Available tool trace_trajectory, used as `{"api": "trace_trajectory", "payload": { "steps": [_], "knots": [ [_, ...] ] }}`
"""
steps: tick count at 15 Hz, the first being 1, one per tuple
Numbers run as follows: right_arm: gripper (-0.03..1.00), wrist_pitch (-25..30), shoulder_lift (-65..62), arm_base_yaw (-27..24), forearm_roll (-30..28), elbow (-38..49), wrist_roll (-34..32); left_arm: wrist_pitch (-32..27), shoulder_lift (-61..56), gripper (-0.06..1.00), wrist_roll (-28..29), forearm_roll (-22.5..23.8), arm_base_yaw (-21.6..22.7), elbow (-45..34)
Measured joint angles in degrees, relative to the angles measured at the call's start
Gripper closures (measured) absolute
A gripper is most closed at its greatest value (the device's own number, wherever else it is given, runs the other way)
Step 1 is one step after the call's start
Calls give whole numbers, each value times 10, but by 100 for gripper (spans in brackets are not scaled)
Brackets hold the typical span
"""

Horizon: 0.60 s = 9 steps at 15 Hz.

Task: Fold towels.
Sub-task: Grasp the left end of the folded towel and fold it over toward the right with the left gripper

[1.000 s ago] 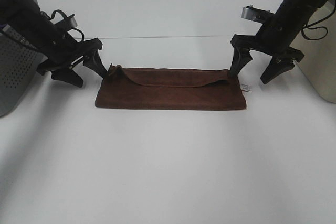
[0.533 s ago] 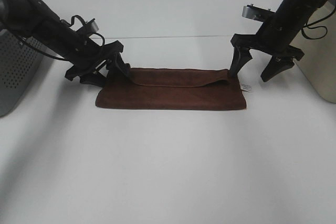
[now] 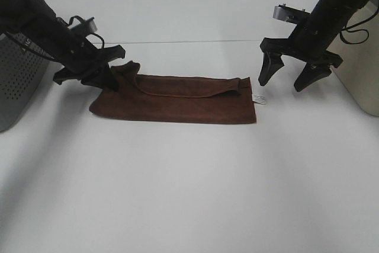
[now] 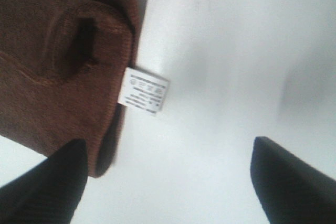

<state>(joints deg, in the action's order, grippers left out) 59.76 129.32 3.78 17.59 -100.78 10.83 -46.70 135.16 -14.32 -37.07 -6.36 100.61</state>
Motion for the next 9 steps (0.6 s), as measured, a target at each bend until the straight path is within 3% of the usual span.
{"api": "trace_trajectory", "payload": {
  "steps": [3, 5, 9],
  "knots": [
    [17, 0, 0, 0, 0, 0, 0, 1, -40, 93, 23, 7, 3, 1],
    [17, 0, 0, 0, 0, 0, 0, -30, -56, 93, 49, 3, -4, 22],
    [17, 0, 0, 0, 3, 0, 0, -44, -58, 93, 105, -7, -81, 78]
  ]
}}
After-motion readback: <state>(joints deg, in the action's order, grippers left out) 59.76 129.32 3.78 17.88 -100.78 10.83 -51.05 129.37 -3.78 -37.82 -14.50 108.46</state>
